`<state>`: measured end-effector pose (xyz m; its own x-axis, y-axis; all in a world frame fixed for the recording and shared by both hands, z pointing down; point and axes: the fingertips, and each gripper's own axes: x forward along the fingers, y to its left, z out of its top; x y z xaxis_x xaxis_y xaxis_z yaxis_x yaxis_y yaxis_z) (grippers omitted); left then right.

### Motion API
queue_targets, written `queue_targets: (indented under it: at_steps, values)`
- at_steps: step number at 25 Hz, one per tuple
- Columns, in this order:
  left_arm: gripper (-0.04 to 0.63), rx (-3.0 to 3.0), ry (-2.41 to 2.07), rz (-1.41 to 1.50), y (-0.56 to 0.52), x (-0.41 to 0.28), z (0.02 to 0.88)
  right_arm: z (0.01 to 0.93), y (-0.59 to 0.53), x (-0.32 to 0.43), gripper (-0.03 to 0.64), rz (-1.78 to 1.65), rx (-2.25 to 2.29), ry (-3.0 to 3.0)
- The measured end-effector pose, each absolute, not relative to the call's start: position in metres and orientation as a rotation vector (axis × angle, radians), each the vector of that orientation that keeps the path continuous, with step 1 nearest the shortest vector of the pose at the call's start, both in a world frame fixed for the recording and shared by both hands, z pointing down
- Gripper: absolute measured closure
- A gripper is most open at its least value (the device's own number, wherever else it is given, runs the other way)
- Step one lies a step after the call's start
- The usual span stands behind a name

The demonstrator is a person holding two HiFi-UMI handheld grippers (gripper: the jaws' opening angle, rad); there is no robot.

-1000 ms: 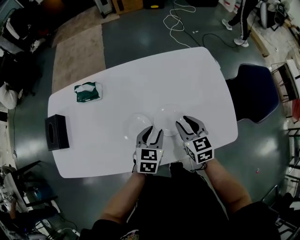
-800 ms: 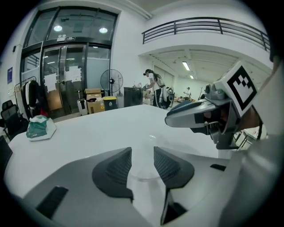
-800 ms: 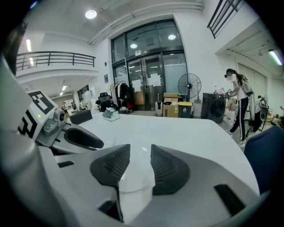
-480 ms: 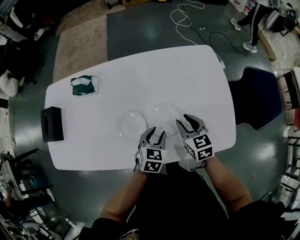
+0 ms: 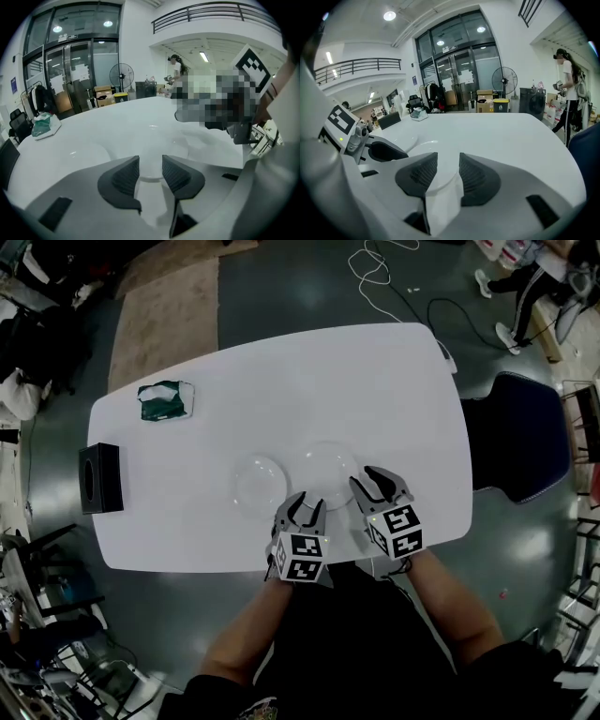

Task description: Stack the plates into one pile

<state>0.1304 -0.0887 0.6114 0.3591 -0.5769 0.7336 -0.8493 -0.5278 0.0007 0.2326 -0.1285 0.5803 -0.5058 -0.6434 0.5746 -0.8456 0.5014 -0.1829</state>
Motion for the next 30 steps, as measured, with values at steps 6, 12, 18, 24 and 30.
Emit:
queue_targets:
  at_steps: [6,12,18,24,30]
  values:
    - [0.448,2.239,-1.279,0.978,-0.087,0.133,0.612,0.59,-0.128,0.238,0.451,0.686,1.22,-2.305]
    - [0.448,2.23,-1.285,0.965,-0.087,0.132,0.615,0.598,-0.128,0.238,0.44,0.779,1.21,-2.301]
    - [0.448,2.229,-1.286,0.946,-0.086,0.132,0.615,0.603,-0.128,0.236,0.433,0.881,1.196,-2.296]
    - [0.448,2.23,-1.291,0.927,-0.086,0.13,0.617,0.606,-0.133,0.232,0.433,0.915,1.174,-2.296]
    - [0.448,2.232,-1.291,0.909,-0.085,0.13,0.618,0.61,-0.133,0.223,0.434,0.962,1.121,-2.289]
